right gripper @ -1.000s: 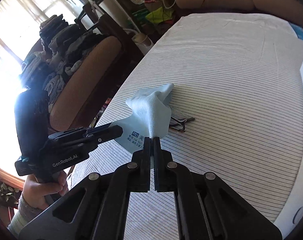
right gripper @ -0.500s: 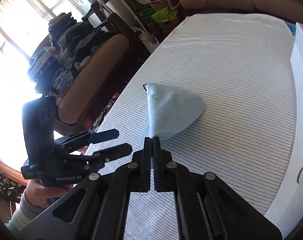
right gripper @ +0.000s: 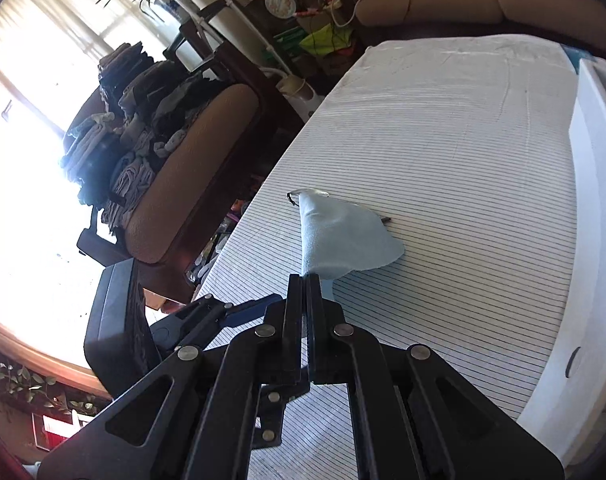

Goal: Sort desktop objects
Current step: 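Lift the blue cloth with the right tool and carry it over the tray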

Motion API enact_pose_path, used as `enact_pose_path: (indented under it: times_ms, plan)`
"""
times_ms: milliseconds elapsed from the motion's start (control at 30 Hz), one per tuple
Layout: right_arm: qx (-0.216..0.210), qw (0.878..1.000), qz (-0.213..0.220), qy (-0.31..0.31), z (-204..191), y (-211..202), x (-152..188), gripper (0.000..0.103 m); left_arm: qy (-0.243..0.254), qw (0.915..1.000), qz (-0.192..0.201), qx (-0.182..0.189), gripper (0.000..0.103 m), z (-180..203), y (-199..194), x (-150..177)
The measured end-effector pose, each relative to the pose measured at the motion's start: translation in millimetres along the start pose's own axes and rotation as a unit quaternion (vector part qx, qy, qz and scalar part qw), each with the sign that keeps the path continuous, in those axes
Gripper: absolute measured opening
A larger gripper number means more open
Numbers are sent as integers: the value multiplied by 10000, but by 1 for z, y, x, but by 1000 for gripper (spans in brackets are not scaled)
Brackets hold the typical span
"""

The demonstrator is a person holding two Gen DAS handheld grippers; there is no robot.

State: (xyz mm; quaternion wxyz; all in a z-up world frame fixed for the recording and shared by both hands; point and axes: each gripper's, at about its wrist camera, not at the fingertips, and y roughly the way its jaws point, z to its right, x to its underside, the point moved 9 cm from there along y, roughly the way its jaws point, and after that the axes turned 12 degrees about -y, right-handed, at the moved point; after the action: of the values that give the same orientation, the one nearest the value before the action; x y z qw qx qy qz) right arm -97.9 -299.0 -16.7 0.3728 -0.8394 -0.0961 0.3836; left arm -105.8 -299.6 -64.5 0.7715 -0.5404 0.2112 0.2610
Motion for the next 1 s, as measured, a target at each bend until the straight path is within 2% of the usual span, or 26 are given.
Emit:
enact_pose_path:
  times_ms: [233,267,300,333,367,467,567,833,1000]
  plan:
    - [-299,9994,124,136,-9,-4,-4,2,-113,9996,199,147,80,-2,12,-11]
    - [-330,9993,134,144,-10,-4,-4,2,-116,9996,196,169,74,-2,14,-13]
    - [-369,9991,154,172,-10,-5,-3,2,-95,9997,154,151,63,-3,16,-14]
    - [-417,9987,181,214,-11,-5,-2,2,-86,9999,57,125,29,-4,20,-13]
    - [-455,9985,204,245,-11,-6,-2,2,-85,9999,-39,109,4,-4,24,-12]
    - [-456,9984,223,247,-11,-6,-1,2,-21,9997,-118,201,4,0,25,-9]
    - [-437,9984,234,287,-10,-7,1,2,-90,9993,-1,372,4,8,13,-15]
    - [-365,9987,265,236,-10,-24,-1,2,-354,9979,230,481,4,16,-23,-40]
    - [-398,9979,481,154,-17,-55,-16,2,140,9986,358,365,4,49,-56,-76]
